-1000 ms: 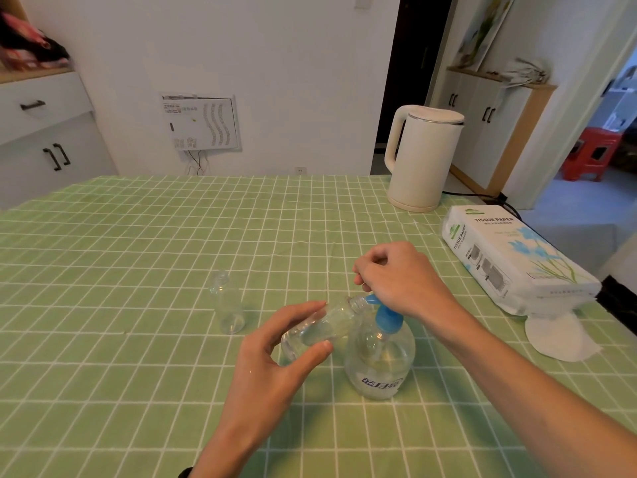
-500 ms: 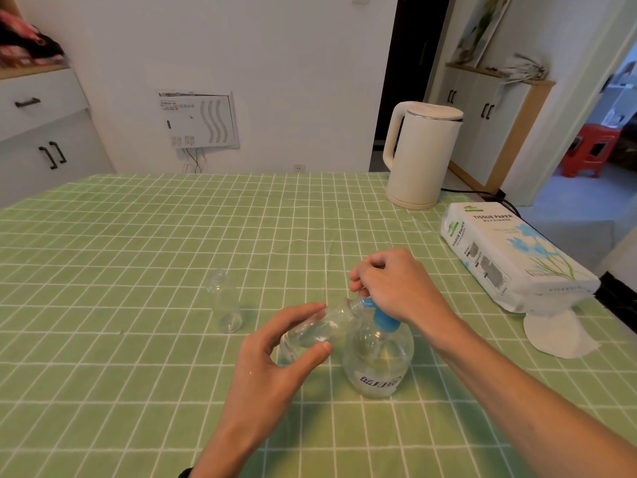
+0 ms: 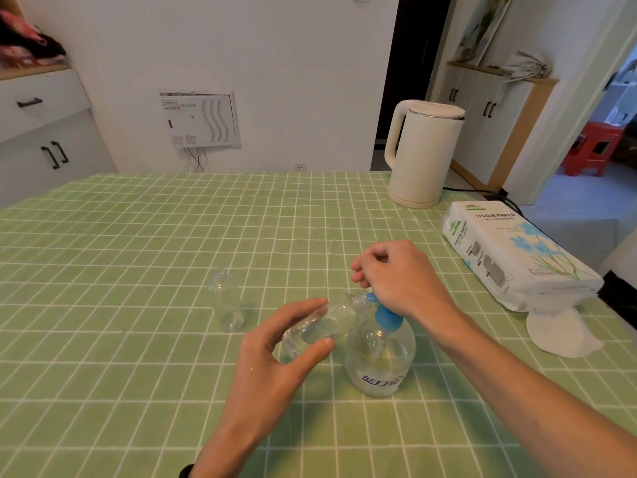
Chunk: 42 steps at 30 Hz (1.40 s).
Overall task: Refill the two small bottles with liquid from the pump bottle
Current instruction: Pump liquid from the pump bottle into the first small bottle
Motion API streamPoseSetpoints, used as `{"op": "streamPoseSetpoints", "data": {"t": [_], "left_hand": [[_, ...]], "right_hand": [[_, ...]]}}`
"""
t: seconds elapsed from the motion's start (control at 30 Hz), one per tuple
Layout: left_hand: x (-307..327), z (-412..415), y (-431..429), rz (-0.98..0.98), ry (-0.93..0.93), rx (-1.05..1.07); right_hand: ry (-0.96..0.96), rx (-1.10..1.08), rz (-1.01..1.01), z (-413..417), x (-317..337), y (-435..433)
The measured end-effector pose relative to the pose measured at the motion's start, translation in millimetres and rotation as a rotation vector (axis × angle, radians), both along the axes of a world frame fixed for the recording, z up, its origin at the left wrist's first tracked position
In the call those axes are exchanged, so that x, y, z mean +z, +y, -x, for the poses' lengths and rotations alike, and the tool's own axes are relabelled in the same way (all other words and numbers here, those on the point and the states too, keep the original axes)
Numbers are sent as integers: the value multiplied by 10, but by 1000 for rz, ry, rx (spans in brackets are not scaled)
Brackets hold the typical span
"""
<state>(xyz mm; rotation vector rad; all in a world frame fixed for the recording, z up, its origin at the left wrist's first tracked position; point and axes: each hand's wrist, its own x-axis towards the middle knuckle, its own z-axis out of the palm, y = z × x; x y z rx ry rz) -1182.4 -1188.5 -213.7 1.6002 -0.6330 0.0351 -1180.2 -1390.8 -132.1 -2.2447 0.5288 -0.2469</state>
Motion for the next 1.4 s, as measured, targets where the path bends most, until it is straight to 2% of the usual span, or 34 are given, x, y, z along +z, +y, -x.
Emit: {"op": "streamPoseSetpoints", "data": {"t": [0.27,0.57,0.93,1.4], "left_hand": [[-34,20,-21,3,21,-5],[-13,3,-4,12,11,5],[-34,28,-27,-7,23,-3],[-30,1,-3,16,13,14]], "right_hand": [[29,-15,-29,23,-48,17],[33,15,44,29,86,22],[17,-4,-37,7,-75,-2],[48,10,28,11,86,11]]}}
